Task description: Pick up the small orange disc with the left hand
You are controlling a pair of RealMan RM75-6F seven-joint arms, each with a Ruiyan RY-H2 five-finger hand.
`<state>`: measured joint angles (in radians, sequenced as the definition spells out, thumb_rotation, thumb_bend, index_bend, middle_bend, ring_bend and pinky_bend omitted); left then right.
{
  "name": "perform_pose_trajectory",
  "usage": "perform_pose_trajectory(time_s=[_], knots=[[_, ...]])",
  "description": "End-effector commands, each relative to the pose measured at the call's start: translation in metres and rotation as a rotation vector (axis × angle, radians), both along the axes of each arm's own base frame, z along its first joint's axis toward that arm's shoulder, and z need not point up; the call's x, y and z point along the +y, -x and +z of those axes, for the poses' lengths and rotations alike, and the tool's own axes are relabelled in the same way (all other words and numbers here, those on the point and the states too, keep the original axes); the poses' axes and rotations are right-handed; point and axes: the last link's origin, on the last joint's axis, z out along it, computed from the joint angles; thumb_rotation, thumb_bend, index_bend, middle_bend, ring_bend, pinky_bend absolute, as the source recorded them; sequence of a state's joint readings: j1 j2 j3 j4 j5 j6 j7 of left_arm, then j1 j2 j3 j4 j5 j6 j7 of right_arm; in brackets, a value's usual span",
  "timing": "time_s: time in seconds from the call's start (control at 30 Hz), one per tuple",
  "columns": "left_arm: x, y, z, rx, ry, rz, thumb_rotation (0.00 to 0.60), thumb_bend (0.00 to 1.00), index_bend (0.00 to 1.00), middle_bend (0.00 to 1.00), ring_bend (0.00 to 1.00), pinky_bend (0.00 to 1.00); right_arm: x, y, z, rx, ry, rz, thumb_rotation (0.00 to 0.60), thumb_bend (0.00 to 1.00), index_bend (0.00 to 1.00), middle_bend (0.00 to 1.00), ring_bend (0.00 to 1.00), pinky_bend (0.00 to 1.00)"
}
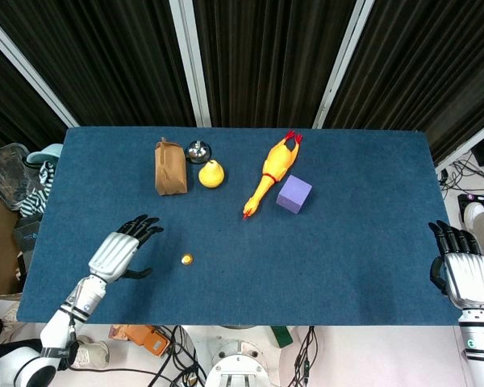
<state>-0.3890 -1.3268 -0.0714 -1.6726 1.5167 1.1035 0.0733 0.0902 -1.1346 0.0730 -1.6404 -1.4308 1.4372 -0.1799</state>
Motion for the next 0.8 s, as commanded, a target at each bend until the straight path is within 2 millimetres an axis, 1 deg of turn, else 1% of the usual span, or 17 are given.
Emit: perform_pose_trajectory(time_s=[0.03,0.17,0.3,0.47,0.6,0.7,0.8], knots=[[0.007,-0.011,-0.010,-0.002,0.017,-0.014,0.600,0.14,0.18,0.07,0.01,0.15,0.000,0.000,0.000,0.001,-0.001,0.000,0.600,0.92,0.14,0.15,0.17,0.16],[0.010,-0.020,-0.024,-0.011,0.048,-0.017,0.600,0.14,0.19,0.06,0.01,0.15,-0.001,0.000,0.000,0.002,0.000,-0.001,0.600,0.92,0.14,0.15,0.17,0.16],[0.011,-0.020,-0.033,-0.008,0.058,-0.009,0.600,0.14,0.21,0.06,0.01,0.15,-0.001,0.000,0.000,0.001,0.002,-0.004,0.600,0.92,0.14,0.15,0.17,0.16],[0.013,-0.014,-0.041,-0.004,0.044,0.004,0.600,0.17,0.26,0.06,0.01,0.15,-0.001,0.000,0.000,0.000,0.000,-0.005,0.600,0.92,0.14,0.15,0.17,0.16],[0.015,-0.004,-0.050,-0.003,0.050,0.027,0.600,0.18,0.30,0.06,0.01,0.15,-0.001,0.000,-0.001,0.001,0.001,-0.004,0.600,0.92,0.14,0.15,0.17,0.16],[0.015,0.003,-0.055,0.008,0.057,0.040,0.600,0.18,0.30,0.06,0.01,0.15,-0.001,0.000,-0.001,0.003,0.001,-0.005,0.600,0.92,0.14,0.15,0.17,0.16],[0.013,0.006,-0.058,0.001,0.059,0.046,0.600,0.18,0.30,0.06,0.01,0.15,-0.001,0.000,-0.001,0.002,0.001,-0.006,0.600,0.92,0.14,0.15,0.17,0.16]])
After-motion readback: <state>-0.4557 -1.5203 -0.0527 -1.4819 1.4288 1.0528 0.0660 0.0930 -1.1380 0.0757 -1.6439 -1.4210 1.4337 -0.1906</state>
